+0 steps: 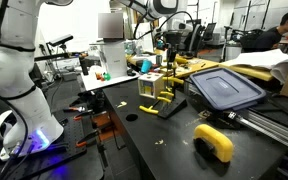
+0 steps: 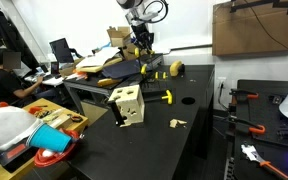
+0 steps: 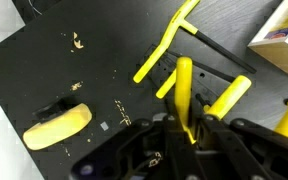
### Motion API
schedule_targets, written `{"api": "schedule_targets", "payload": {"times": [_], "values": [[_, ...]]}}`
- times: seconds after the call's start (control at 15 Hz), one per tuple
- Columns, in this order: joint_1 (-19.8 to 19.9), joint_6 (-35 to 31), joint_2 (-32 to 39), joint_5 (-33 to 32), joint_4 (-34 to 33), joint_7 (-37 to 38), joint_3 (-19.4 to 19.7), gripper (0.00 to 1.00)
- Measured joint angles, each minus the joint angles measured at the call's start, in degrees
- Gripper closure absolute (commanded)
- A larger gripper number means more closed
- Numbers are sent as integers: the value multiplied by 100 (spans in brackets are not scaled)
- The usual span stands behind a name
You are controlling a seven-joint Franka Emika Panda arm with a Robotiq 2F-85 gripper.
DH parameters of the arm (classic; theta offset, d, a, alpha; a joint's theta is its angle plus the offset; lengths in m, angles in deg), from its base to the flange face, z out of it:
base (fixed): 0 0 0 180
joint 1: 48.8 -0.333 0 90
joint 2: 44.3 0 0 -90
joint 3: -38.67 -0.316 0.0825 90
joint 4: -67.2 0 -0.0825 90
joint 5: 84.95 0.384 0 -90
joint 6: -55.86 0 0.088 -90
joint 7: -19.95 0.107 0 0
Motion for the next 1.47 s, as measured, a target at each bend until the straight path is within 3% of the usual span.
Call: {"api": "schedule_targets", "payload": {"times": [1.47], "values": [[-46,1,147,-216,-9,0,48,96]]}}
